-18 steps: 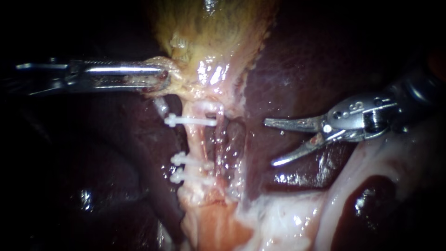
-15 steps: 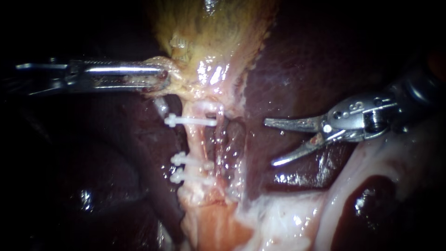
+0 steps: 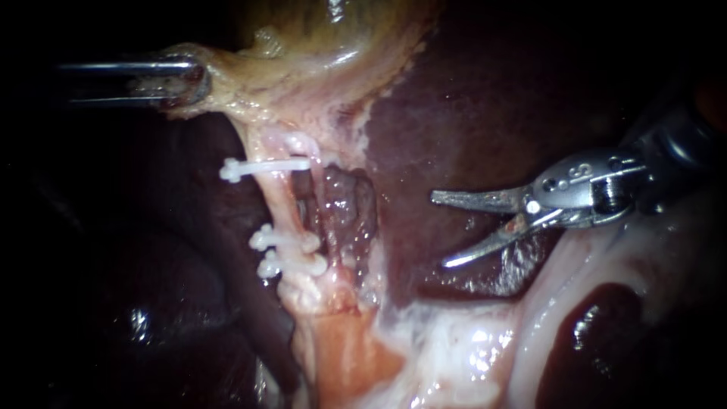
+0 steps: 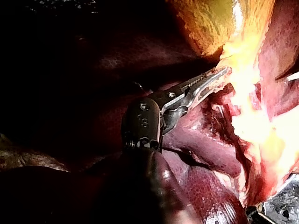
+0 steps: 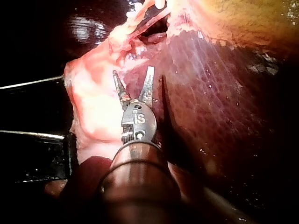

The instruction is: Go to the cutting position left tube

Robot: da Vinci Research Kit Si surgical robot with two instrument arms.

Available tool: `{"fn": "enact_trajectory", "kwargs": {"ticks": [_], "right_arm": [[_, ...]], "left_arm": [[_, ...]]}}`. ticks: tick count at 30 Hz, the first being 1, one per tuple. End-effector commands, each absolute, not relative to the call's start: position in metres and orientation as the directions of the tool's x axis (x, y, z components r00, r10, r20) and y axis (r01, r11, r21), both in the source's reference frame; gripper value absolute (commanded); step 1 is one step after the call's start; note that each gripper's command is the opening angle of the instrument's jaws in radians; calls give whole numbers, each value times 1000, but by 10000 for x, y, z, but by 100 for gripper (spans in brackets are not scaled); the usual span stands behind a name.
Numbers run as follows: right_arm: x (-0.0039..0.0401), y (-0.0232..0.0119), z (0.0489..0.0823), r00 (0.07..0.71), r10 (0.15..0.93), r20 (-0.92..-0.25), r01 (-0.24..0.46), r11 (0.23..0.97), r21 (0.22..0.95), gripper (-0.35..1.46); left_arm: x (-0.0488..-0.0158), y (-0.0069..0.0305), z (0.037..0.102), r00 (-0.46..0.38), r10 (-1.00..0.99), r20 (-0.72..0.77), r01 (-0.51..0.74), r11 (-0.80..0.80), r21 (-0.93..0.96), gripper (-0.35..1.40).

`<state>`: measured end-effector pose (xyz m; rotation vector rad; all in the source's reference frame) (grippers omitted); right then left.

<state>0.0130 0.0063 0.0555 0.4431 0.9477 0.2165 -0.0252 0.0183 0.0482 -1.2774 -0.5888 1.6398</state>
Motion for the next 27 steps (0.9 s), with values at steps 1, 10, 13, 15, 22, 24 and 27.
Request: {"fn": "enact_trajectory", "kwargs": {"ticks": [1, 10, 13, 15, 22, 24, 27], "right_arm": [[131, 63, 555, 571, 369, -734, 13, 889, 457, 143], [163, 59, 550, 572, 378, -728, 24, 880, 475, 143], [184, 53, 552, 571, 400, -717, 47, 856, 515, 143], [196, 49, 555, 571, 403, -715, 50, 852, 521, 143], [239, 34, 575, 573, 437, -694, 39, 831, 556, 143], [245, 33, 582, 573, 444, -688, 36, 826, 563, 143], [249, 37, 593, 579, 451, -679, 28, 822, 569, 143]], "left_arm": [[-252, 183, 483, -12, 880, -475, -380, -443, -812, -35], [-254, 181, 485, -12, 879, -476, -382, -444, -810, -35], [-255, 180, 485, -11, 879, -476, -383, -444, -810, -35], [-256, 180, 485, -11, 879, -477, -383, -444, -810, -35], [-256, 180, 485, -11, 879, -477, -384, -444, -810, -35], [-257, 180, 485, -11, 879, -477, -384, -444, -810, -35], [-257, 179, 484, -10, 879, -477, -385, -444, -809, -35]]}}
